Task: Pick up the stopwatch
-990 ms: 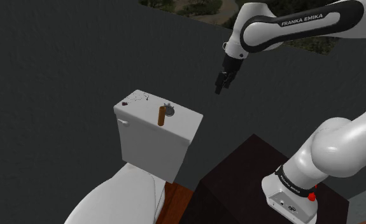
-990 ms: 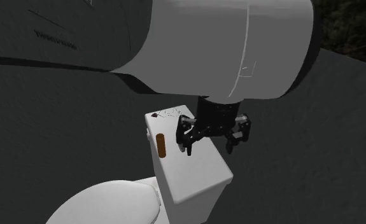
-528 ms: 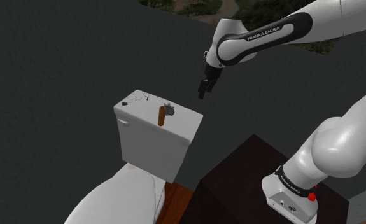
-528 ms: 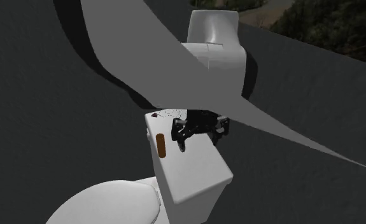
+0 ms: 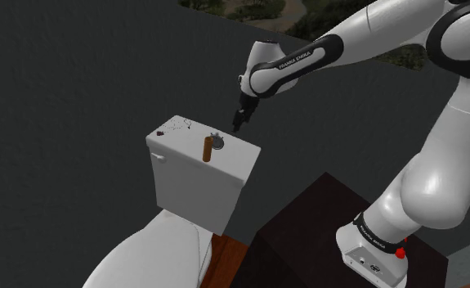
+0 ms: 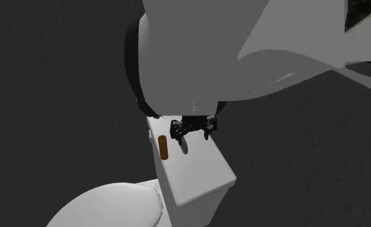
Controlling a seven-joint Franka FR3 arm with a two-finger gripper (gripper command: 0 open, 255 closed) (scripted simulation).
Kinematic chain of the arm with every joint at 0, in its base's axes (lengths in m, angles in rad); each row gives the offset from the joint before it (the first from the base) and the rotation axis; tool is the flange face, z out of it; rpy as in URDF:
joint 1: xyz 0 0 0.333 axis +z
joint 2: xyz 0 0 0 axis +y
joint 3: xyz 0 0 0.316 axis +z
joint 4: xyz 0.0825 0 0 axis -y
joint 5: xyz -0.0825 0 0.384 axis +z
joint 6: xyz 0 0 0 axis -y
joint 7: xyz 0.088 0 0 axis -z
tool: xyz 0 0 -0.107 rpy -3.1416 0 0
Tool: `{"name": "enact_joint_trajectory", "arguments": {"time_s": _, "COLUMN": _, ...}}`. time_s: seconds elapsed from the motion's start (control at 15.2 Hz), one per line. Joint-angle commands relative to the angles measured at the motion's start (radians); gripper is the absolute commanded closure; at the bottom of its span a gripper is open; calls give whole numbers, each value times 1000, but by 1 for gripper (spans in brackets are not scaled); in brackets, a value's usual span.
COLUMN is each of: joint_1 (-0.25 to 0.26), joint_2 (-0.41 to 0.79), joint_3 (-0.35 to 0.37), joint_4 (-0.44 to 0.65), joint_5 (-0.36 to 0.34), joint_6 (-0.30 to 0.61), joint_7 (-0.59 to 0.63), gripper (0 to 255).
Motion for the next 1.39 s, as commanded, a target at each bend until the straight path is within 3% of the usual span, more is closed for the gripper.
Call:
{"name": "enact_joint_trajectory", "arguments": {"time_s": 0.0, "joint_1": 5, "joint_2": 71, "joint_3": 5, "joint_4": 51, "joint_5": -6, "joint_6": 31, "joint_7": -10, "gripper": 0}}
{"name": "enact_joint_trajectory", "arguments": {"time_s": 0.46, "joint_1": 28, "joint_2": 331, "joint_3": 20, "joint_4": 294, "joint_5": -34, "joint_6": 82, "joint_7": -39, "gripper": 0}}
{"name": "enact_joint_trajectory", "arguments": {"time_s": 1.12, "joint_1": 31, "joint_2": 417, "joint_3": 18, "joint_4": 311, "joint_5": -38, "joint_6": 152, "joint_7": -38, "gripper": 0}}
{"name": "enact_joint_trajectory", "arguments": {"time_s": 1.19, "joint_1": 32, "joint_2": 418, "joint_3": 18, "joint_4": 311, "joint_5": -38, "joint_6": 153, "joint_7": -37, "gripper": 255}}
{"name": "enact_joint_trajectory", "arguments": {"time_s": 1.32, "joint_1": 32, "joint_2": 418, "joint_3": 18, "joint_4": 312, "joint_5": -38, "joint_6": 152, "joint_7": -37, "gripper": 255}}
